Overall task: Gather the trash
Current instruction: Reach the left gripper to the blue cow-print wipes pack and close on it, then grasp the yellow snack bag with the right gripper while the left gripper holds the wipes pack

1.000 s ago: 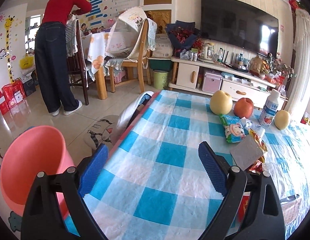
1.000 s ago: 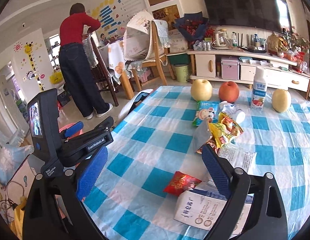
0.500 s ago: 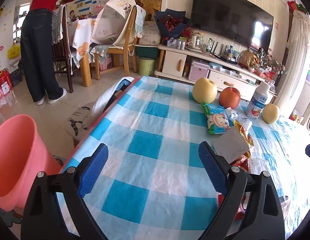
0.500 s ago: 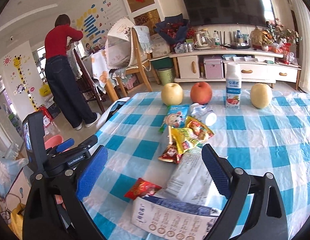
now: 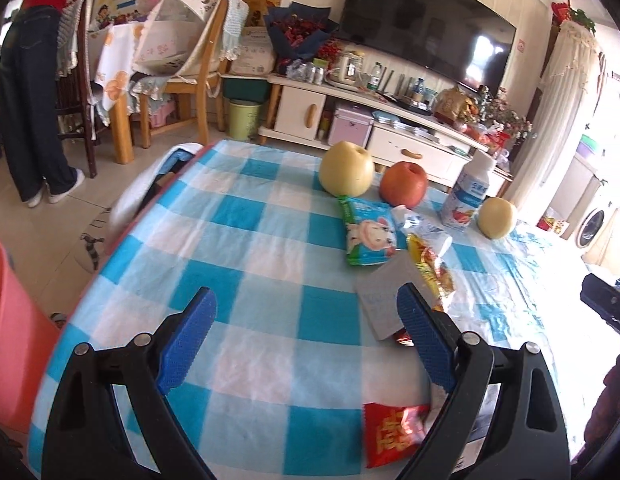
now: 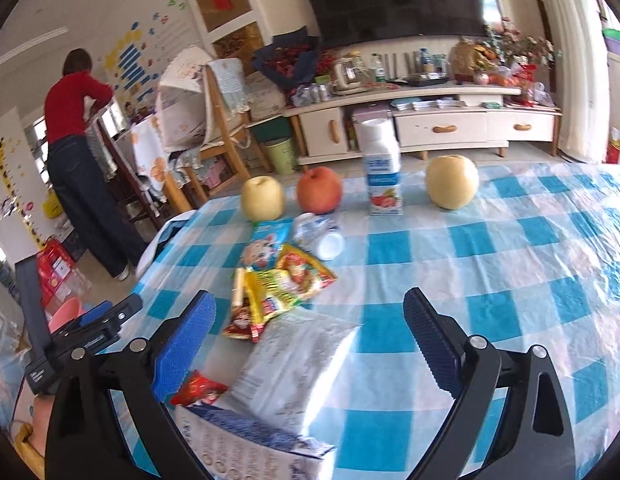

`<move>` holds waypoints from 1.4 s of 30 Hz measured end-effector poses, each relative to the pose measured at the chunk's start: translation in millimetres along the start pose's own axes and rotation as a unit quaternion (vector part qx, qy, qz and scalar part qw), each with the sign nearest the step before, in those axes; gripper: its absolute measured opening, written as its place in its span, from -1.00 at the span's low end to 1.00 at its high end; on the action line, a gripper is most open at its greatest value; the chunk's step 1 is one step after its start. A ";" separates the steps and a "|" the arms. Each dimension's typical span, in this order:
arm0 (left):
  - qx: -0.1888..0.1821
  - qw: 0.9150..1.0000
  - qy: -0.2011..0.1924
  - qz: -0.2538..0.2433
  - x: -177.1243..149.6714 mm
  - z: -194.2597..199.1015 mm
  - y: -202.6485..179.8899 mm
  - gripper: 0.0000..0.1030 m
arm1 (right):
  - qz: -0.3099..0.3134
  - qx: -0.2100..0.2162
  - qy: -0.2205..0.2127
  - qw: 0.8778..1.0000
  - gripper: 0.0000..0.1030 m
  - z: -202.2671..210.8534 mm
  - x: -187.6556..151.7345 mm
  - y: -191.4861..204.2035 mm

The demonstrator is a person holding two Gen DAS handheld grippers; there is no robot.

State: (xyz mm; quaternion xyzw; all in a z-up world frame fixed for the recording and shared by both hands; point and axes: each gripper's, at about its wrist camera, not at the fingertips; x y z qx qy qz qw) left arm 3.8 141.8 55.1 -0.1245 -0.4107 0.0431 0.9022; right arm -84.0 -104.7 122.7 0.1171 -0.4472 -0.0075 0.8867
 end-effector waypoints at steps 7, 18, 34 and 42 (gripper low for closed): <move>-0.012 0.999 0.047 -0.025 28.2 -45.2 -49.0 0.79 | -0.042 -0.020 0.011 0.999 0.83 -2.9 2.3 -41.7; 0.027 0.986 0.149 -0.068 58.1 -153.9 -95.0 0.79 | -0.052 -0.015 0.025 0.998 0.83 -12.5 3.7 -63.3; 0.076 0.978 0.174 -0.091 53.3 -196.0 -106.1 0.08 | -0.081 0.014 0.035 0.996 0.83 -19.4 2.2 -89.0; 0.042 0.977 0.177 -0.107 25.1 -170.5 -122.6 0.02 | -0.084 0.019 0.033 0.996 0.83 -17.3 2.0 -91.9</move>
Point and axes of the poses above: each gripper's, at about its wrist camera, not at the fingertips, and z roughly against the way its jaws point, y to its left, x to its top, and after that the axes turned 6 degrees about z, right-handed
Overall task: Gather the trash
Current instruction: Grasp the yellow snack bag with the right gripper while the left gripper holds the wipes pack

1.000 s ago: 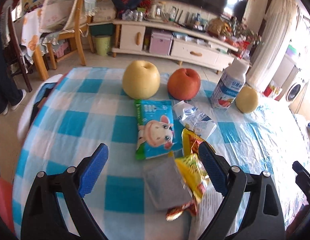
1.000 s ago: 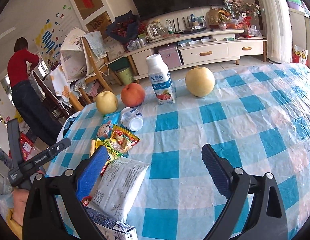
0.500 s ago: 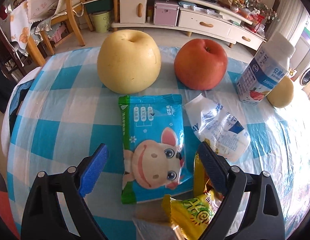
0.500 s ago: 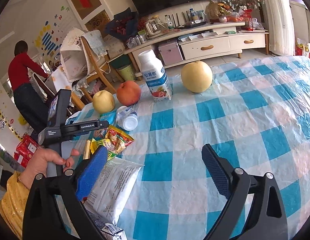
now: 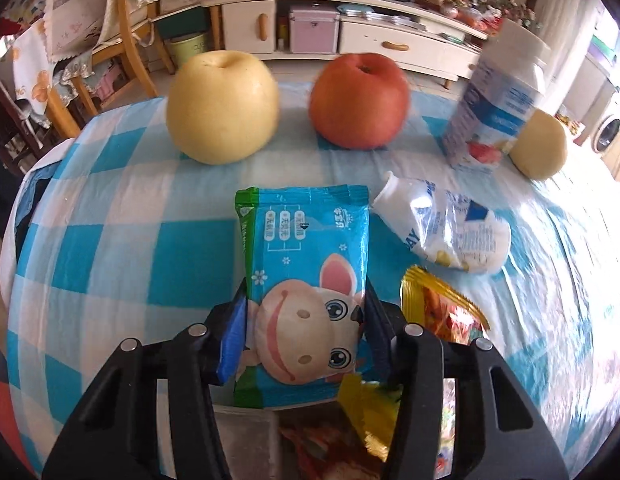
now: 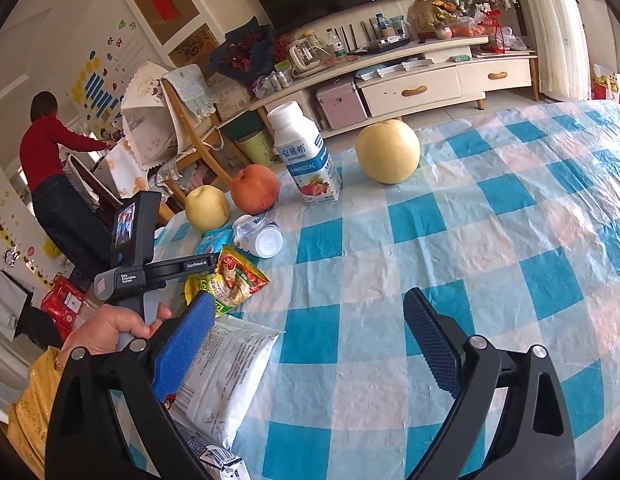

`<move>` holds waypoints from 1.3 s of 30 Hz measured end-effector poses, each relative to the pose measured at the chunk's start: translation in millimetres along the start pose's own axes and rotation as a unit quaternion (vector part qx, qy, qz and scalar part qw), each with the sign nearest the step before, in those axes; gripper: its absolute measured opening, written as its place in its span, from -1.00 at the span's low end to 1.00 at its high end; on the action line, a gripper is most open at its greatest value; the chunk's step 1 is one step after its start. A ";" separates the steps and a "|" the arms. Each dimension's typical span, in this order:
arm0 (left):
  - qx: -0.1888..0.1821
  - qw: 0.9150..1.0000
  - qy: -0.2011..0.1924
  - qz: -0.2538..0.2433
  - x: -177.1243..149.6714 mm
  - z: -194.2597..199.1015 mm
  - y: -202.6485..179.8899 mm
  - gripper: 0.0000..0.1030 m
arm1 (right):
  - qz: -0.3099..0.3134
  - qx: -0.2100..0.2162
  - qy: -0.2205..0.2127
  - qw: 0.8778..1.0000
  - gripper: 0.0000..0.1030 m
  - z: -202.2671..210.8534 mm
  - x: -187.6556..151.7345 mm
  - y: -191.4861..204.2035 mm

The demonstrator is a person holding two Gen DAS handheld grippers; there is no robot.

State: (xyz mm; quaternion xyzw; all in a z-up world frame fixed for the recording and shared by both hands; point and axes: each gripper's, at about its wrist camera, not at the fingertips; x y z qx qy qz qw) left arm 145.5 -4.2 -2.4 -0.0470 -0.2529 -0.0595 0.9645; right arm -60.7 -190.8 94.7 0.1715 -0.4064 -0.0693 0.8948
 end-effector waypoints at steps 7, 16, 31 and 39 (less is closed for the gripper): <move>-0.058 0.998 0.009 -0.026 -42.9 20.9 -34.3 0.00 | 0.010 0.000 0.007 1.000 0.83 -2.0 -0.4 3.5; -0.115 0.993 0.001 0.019 -73.9 43.5 -29.1 -0.04 | 0.010 -0.010 0.041 0.999 0.83 -13.0 -4.3 -0.1; -0.130 0.984 -0.045 0.113 -88.0 76.4 42.4 -0.04 | 0.092 0.026 0.116 0.989 0.82 -60.4 -27.5 49.2; -0.146 0.976 -0.070 0.145 -92.8 87.5 68.4 -0.04 | 0.097 0.054 0.117 0.987 0.82 -65.1 -28.4 59.6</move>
Point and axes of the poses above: each gripper's, at about its wrist camera, not at the fingertips, and z roughly against the way its jaws point, y to its left, x to its top, and after that the axes turned 6 degrees about z, right-handed
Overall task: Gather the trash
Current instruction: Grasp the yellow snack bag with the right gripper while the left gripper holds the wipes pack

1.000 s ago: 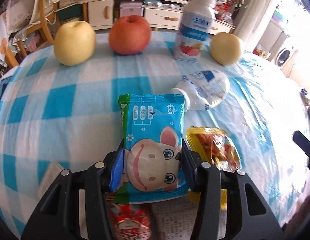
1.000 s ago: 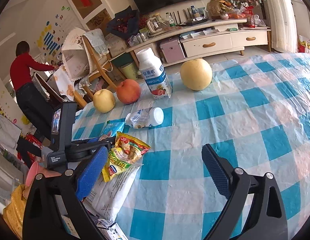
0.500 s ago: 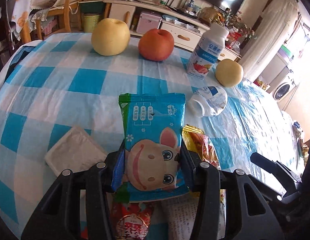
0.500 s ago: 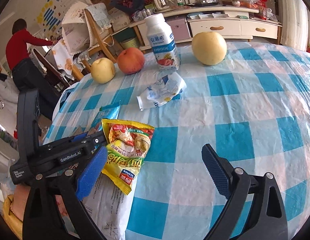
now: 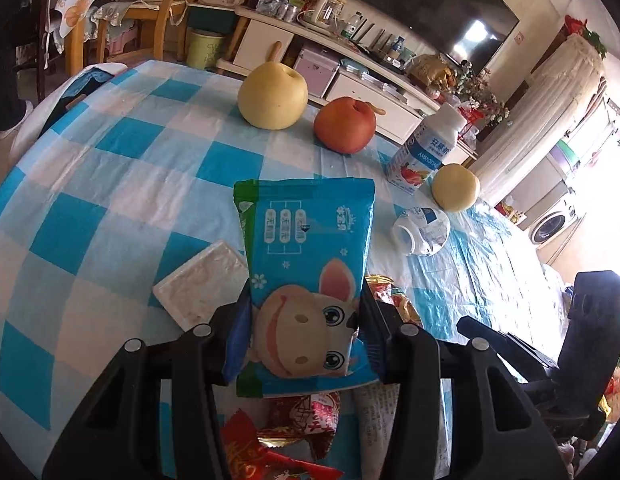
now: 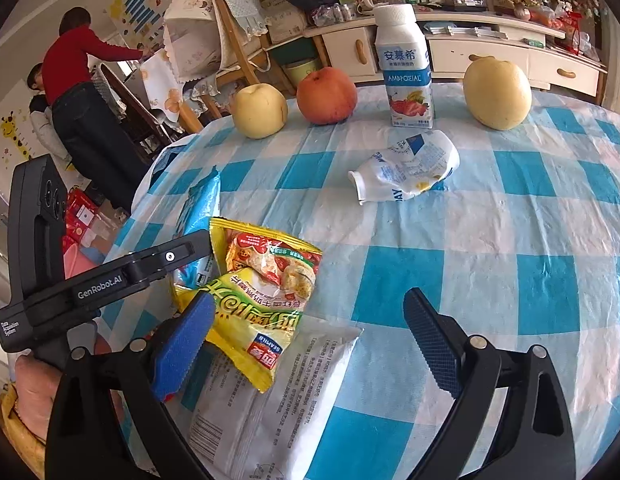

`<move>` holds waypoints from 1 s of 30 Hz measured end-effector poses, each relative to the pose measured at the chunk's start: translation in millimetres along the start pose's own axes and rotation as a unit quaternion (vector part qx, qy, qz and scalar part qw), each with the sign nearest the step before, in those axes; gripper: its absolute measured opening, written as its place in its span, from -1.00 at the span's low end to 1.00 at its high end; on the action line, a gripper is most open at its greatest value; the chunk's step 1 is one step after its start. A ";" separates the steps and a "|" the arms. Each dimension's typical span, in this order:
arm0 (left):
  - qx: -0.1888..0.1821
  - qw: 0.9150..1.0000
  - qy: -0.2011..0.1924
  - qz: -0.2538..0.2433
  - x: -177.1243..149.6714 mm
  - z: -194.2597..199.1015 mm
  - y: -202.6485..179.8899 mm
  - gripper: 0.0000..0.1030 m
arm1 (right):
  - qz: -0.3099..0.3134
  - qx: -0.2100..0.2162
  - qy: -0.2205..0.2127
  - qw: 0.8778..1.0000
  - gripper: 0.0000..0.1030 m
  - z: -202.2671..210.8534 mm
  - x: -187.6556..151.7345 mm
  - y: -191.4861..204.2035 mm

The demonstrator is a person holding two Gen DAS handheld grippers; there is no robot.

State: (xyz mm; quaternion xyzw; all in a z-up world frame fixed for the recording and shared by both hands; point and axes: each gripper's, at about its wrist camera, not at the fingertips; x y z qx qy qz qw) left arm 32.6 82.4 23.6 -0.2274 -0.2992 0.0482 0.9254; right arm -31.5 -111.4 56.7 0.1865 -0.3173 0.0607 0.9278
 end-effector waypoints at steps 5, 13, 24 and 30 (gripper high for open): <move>-0.003 1.000 -0.016 0.003 2.5 12.6 10.3 -0.04 | 0.004 0.004 0.008 1.000 0.82 -7.3 4.9 7.9; -0.005 1.000 -0.016 -0.009 1.0 20.9 19.0 -0.04 | 0.060 -0.020 0.021 0.998 0.82 -24.4 17.3 33.0; -0.003 1.000 -0.023 0.010 7.3 35.1 46.4 -0.04 | 0.137 -0.093 0.050 0.985 0.82 -71.4 23.1 56.2; 0.001 1.000 -0.024 0.000 7.5 36.8 45.3 -0.04 | 0.143 -0.109 0.047 0.983 0.50 -77.0 22.3 56.3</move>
Point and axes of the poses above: each gripper's, at about its wrist camera, not at the fingertips, and z roughly against the way its jaws point, y to its left, x to its top, and after that the axes turned 6 degrees about z, right-handed
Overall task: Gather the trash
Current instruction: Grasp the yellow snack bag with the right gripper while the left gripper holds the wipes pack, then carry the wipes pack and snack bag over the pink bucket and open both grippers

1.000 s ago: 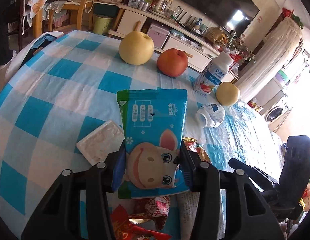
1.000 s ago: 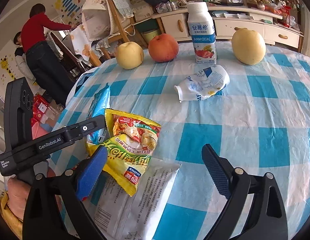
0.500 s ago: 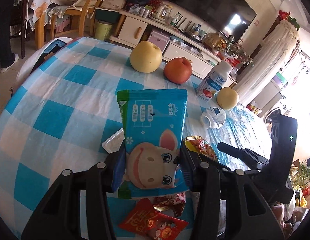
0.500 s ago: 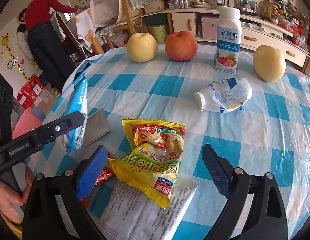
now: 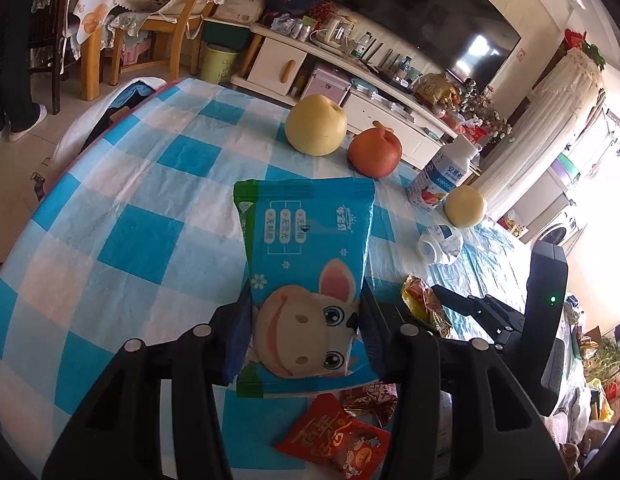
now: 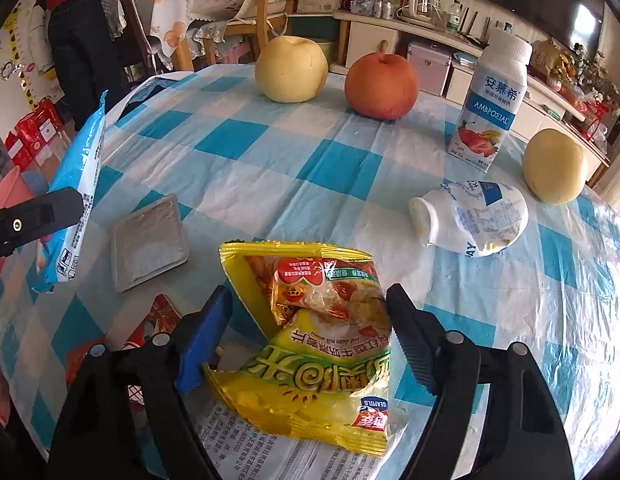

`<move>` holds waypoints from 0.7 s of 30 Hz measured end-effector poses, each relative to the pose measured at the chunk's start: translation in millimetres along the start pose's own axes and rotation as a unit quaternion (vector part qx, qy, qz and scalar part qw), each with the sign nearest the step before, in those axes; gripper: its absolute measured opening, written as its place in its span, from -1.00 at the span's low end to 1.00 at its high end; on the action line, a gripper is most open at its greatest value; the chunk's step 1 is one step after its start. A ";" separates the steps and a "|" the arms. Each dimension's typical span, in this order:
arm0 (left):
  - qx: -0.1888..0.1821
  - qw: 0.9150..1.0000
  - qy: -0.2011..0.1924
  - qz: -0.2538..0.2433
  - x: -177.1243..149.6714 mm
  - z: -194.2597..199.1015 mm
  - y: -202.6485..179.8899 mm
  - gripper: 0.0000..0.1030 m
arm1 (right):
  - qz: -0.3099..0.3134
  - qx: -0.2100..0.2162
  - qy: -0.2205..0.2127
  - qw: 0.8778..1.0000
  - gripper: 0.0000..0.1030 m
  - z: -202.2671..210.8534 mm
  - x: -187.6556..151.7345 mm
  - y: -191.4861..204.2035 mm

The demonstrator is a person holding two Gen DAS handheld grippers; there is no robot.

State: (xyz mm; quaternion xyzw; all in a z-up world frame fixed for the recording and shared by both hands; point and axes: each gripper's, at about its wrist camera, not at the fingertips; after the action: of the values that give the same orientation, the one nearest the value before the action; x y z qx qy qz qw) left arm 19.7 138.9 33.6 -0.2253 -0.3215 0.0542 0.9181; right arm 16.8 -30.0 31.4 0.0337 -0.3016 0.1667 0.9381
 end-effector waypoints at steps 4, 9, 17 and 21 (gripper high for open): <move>0.001 1.000 -0.002 -0.011 -1.1 1.2 -4.5 -0.04 | 0.003 -0.004 -0.003 1.000 0.40 0.1 -0.5 -0.6; 0.000 1.000 0.002 -0.019 -3.1 1.4 -5.8 -0.04 | 0.022 -0.015 0.000 1.000 0.04 -0.4 -2.1 4.6; 0.003 1.000 -0.009 -0.025 -5.4 9.7 -6.1 -0.04 | 0.032 -0.027 -0.010 0.999 -0.18 5.1 -3.0 7.8; 0.006 1.000 -0.010 -0.026 -6.4 13.0 -4.4 -0.04 | 0.033 -0.033 -0.020 0.999 -0.34 11.1 -2.7 8.2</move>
State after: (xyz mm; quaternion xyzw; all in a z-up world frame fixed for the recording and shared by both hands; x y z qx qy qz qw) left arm 6.4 138.3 40.9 -0.2109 -0.3366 0.0340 0.9171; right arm 5.8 -24.9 38.6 -0.0042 -0.3264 0.1865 0.9266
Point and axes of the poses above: each gripper's, at about its wrist camera, not at the fingertips, and z roughly against the way its jaws point, y to its left, x to its top, and after that the axes turned 6 degrees about z, right-handed
